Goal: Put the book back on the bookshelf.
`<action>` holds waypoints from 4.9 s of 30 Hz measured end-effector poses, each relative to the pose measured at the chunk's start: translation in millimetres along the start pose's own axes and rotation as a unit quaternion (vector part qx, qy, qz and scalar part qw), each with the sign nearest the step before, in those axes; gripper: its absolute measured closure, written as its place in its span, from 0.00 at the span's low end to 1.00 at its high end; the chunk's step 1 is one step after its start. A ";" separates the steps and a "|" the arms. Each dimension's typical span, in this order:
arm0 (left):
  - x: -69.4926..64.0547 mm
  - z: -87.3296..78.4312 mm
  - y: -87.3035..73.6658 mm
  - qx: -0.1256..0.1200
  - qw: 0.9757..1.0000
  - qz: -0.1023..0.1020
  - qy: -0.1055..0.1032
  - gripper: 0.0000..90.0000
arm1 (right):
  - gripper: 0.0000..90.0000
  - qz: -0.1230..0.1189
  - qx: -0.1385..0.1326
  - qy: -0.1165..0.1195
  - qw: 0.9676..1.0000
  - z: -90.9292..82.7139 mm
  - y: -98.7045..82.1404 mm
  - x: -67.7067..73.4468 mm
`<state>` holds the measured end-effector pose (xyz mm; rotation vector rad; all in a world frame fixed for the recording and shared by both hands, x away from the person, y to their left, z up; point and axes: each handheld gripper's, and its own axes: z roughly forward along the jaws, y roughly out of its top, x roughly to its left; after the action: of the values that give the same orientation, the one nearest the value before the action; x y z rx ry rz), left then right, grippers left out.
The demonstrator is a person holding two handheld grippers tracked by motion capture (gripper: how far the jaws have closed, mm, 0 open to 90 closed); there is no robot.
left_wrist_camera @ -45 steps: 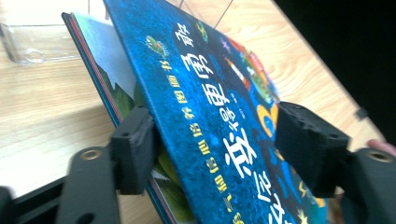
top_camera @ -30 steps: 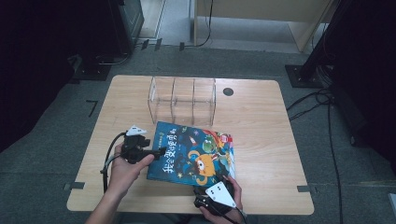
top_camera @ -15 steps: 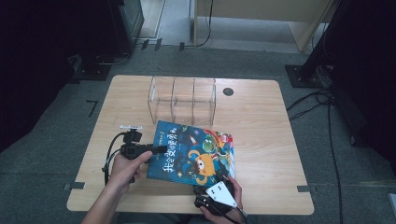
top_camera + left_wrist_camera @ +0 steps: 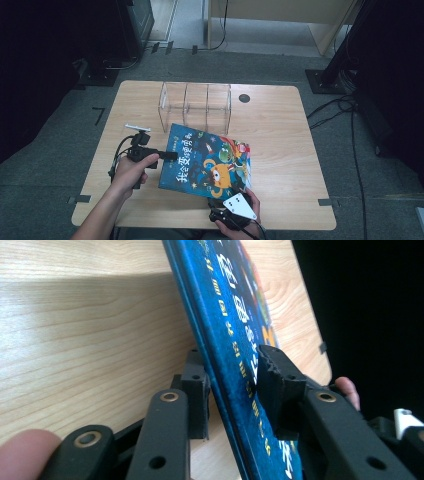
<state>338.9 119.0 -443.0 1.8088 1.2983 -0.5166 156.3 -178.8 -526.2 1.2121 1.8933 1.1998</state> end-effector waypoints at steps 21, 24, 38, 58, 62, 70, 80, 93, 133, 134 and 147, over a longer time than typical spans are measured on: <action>-5.5 -9.2 6.9 0.018 0.999 -0.035 -0.032 0.85 | 0.15 -0.001 -0.029 0.044 0.999 -21.1 3.8 -10.2; -6.4 -10.4 7.3 0.017 0.999 -0.035 -0.031 0.85 | 0.15 -0.004 -0.033 0.044 0.998 -26.0 7.8 -16.3; -17.1 -20.7 9.9 0.015 0.999 -0.021 -0.021 0.85 | 0.15 0.011 -0.050 0.024 0.998 -36.1 26.6 -54.1; -18.5 -48.5 23.7 0.025 0.999 -0.031 -0.010 0.88 | 0.14 0.039 -0.017 -0.072 0.997 -33.6 23.2 -133.6; -19.6 -53.5 27.0 0.025 0.999 -0.032 -0.006 0.89 | 0.14 0.047 0.006 -0.103 0.994 -29.8 19.9 -158.8; -22.0 -59.3 30.2 0.027 0.999 -0.032 0.000 0.89 | 0.12 0.085 0.040 -0.140 0.986 -26.9 11.2 -196.7; -25.7 -70.4 33.9 0.022 0.999 -0.034 0.011 0.90 | 0.08 0.111 0.078 -0.169 0.976 -30.4 -2.4 -223.9; -37.5 -93.0 48.3 0.038 0.998 -0.030 0.048 0.91 | 0.08 0.120 0.127 -0.181 0.968 -25.8 -10.6 -234.3; -94.9 -115.3 79.9 0.090 0.984 -0.012 0.150 0.94 | 0.07 0.135 0.155 -0.170 0.964 -22.5 -11.5 -236.4; -96.7 -116.6 80.1 0.092 0.984 -0.008 0.154 0.94 | 0.07 0.137 0.155 -0.170 0.963 -22.5 -11.5 -236.2; -116.8 -142.3 88.8 0.091 0.968 0.035 0.231 0.94 | 0.07 0.137 0.155 -0.170 0.963 -22.5 -11.4 -236.2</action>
<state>356.6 156.5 -242.9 2.2084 1.5249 -0.1811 231.4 -404.2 -525.7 1.7712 1.7308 0.7706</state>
